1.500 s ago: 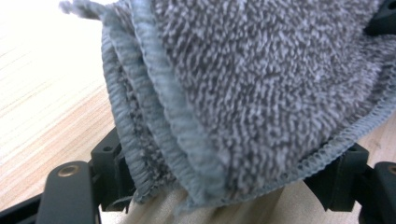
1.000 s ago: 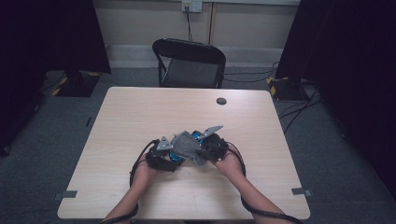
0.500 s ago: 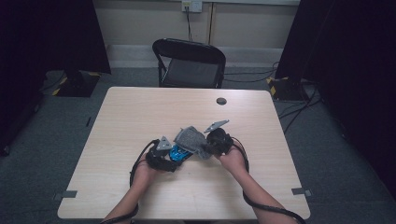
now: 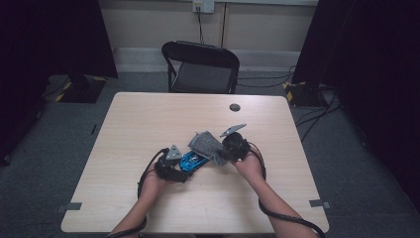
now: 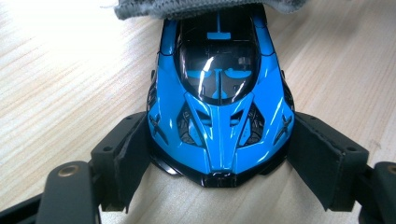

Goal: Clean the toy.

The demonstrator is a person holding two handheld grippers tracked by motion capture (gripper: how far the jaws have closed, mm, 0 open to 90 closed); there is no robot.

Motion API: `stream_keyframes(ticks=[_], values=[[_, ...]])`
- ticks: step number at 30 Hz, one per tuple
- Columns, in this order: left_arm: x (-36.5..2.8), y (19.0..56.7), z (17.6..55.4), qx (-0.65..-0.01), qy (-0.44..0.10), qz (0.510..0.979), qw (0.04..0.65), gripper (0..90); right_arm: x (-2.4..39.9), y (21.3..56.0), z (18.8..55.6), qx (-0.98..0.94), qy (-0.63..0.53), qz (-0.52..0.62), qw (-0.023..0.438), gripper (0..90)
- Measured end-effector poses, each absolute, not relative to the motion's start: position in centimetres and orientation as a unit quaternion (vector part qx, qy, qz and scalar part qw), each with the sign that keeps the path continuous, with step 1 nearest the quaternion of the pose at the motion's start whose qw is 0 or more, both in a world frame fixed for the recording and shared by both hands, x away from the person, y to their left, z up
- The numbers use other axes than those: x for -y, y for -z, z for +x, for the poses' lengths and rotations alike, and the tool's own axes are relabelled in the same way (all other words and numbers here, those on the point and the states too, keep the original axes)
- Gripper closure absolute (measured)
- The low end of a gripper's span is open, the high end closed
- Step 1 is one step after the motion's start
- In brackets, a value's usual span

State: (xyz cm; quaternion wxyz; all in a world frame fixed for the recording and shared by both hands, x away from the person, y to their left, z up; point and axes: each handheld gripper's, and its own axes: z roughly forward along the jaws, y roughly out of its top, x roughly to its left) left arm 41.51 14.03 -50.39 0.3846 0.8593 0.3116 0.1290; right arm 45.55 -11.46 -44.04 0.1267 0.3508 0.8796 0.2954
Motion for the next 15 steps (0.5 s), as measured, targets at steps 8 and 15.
stream_keyframes(ticks=[8, 15], values=[[-14.0, 50.4, 41.5, -0.312, -0.129, 0.859, 0.385, 23.1, 12.1, 43.8, 46.1, -0.876, -0.29, 0.361, 0.133, 76.3], [-14.0, 50.4, 41.5, -0.312, -0.129, 0.859, 0.385, 23.1, 12.6, 44.0, 46.7, -0.872, -0.287, 0.373, 0.134, 76.2]])
